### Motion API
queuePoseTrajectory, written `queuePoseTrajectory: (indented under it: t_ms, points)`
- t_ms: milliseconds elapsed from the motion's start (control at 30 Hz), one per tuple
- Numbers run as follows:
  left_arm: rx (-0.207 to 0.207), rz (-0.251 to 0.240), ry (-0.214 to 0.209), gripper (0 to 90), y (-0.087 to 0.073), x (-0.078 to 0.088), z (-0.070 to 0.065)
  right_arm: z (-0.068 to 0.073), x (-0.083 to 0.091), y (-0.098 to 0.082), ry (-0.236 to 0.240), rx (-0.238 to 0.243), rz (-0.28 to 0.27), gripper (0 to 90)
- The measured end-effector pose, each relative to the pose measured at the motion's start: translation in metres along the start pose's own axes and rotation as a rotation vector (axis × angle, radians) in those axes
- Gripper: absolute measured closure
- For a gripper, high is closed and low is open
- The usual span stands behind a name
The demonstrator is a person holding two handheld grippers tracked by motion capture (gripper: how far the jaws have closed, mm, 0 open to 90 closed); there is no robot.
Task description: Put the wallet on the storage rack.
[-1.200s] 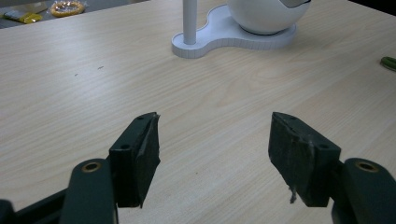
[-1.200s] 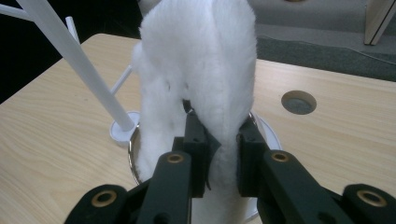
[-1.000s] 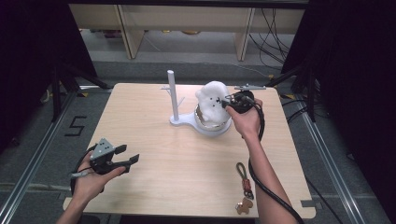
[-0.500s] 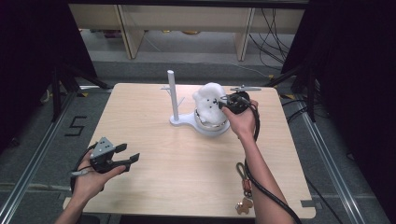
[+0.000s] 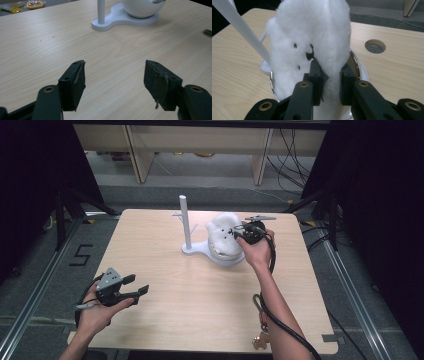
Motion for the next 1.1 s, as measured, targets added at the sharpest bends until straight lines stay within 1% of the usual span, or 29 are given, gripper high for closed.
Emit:
queuePoseTrajectory:
  t_ms: [33, 67, 100, 133, 167, 200, 233, 267, 333, 400, 433, 467, 500, 533, 600, 633, 667, 700, 733, 767, 800, 833, 900, 933, 967, 1000, 1033, 1067, 1100]
  points:
    - [-0.001, 0.000, -0.001, 33.2, 0.000, 0.000, 0.000, -0.002, -0.001, -0.001, -0.002, 0.014, 0.004, 77.1]
    - [-0.001, 0.002, -0.002, 33.3, 0.000, 0.000, 0.000, -0.001, -0.003, -0.002, -0.008, 0.005, 0.005, 76.9]
    - [0.000, 0.001, -0.002, 33.3, 0.000, 0.000, -0.001, -0.003, -0.004, -0.002, -0.013, 0.028, 0.005, 76.6]
    - [-0.002, -0.002, -0.011, 33.3, 0.000, -0.001, -0.001, -0.002, -0.004, -0.002, -0.014, 0.013, 0.009, 76.5]
    - [-0.005, -0.006, -0.012, 33.3, 0.001, -0.001, -0.001, -0.002, -0.004, -0.003, -0.019, 0.013, 0.012, 76.4]
    - [-0.003, -0.005, -0.007, 33.4, 0.001, -0.001, -0.002, -0.004, -0.005, -0.002, -0.017, 0.034, 0.009, 76.4]
    - [-0.006, -0.005, -0.009, 33.4, 0.002, -0.001, -0.002, -0.003, -0.006, -0.003, -0.020, 0.018, 0.016, 76.4]
    - [-0.007, -0.007, -0.012, 33.3, 0.003, -0.002, -0.003, -0.003, -0.006, -0.003, -0.021, 0.026, 0.012, 76.4]
    - [-0.009, -0.012, -0.019, 33.4, 0.004, -0.003, -0.005, -0.003, -0.007, -0.003, -0.029, 0.022, 0.014, 76.3]
    - [-0.005, -0.015, -0.028, 33.4, 0.005, -0.004, -0.007, -0.004, -0.007, -0.003, -0.036, 0.033, 0.014, 76.1]
    - [-0.012, -0.010, -0.032, 33.4, 0.005, -0.004, -0.008, -0.004, -0.008, -0.003, -0.038, 0.040, 0.014, 76.0]
    - [-0.011, -0.014, -0.035, 33.4, 0.006, -0.004, -0.009, -0.005, -0.008, -0.003, -0.045, 0.053, 0.014, 75.9]
    - [-0.013, -0.013, -0.030, 33.4, 0.006, -0.004, -0.010, -0.005, -0.008, -0.003, -0.054, 0.055, 0.018, 75.6]
    - [-0.012, -0.014, -0.031, 33.4, 0.006, -0.004, -0.011, -0.003, -0.009, -0.003, -0.053, 0.044, 0.014, 75.4]
    - [-0.018, -0.013, -0.038, 33.4, 0.006, -0.005, -0.012, -0.005, -0.009, -0.003, -0.054, 0.061, 0.014, 74.5]
    - [-0.018, -0.009, -0.035, 33.4, 0.006, -0.006, -0.012, -0.004, -0.009, -0.003, -0.054, 0.059, 0.018, 73.6]
    - [-0.015, -0.012, -0.042, 33.4, 0.006, -0.006, -0.012, -0.005, -0.009, -0.003, -0.055, 0.064, 0.018, 72.3]
    - [-0.015, -0.012, -0.041, 33.4, 0.006, -0.006, -0.012, -0.005, -0.008, -0.003, -0.067, 0.068, 0.020, 71.0]
    - [-0.012, -0.013, -0.041, 33.4, 0.005, -0.006, -0.012, -0.004, -0.008, -0.004, -0.066, 0.059, 0.021, 69.3]
    - [-0.011, -0.012, -0.038, 33.4, 0.005, -0.006, -0.012, -0.005, -0.008, -0.003, -0.075, 0.060, 0.011, 67.2]
    - [-0.009, -0.009, -0.034, 33.4, 0.004, -0.006, -0.011, -0.006, -0.007, -0.002, -0.073, 0.076, 0.012, 65.2]
    - [-0.008, -0.008, -0.034, 33.4, 0.004, -0.006, -0.011, -0.006, -0.006, -0.003, -0.079, 0.070, 0.013, 63.2]
    - [-0.006, -0.003, -0.034, 33.4, 0.002, -0.006, -0.011, -0.006, -0.004, -0.002, -0.073, 0.064, 0.007, 59.8]
    - [-0.004, -0.002, -0.035, 33.4, 0.002, -0.007, -0.011, -0.004, -0.002, -0.003, -0.078, 0.038, 0.024, 58.0]
    - [-0.002, -0.001, -0.034, 33.4, 0.002, -0.007, -0.011, -0.006, -0.002, -0.002, -0.074, 0.063, 0.013, 56.4]
    - [-0.003, 0.000, -0.033, 33.4, 0.003, -0.007, -0.011, -0.006, -0.001, -0.002, -0.079, 0.060, 0.018, 55.1]
    - [-0.002, -0.006, -0.038, 33.4, 0.003, -0.007, -0.011, -0.005, 0.001, -0.003, -0.080, 0.046, 0.018, 53.6]
    - [0.000, -0.008, -0.039, 33.5, 0.004, -0.008, -0.012, -0.006, 0.002, -0.001, -0.073, 0.058, 0.009, 52.6]
    - [0.000, -0.006, -0.039, 33.5, 0.004, -0.009, -0.012, -0.008, 0.004, -0.001, -0.086, 0.071, 0.011, 52.2]
Point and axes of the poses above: each handheld gripper's, and its own axes: x roughly backward along the jaws, y roughly out of its top, z roughly to its left, the point moved 9 cm from there along -x, roughly forward along the jaws, and after that the axes turned 2 degrees about z, right-handed, at the moved point
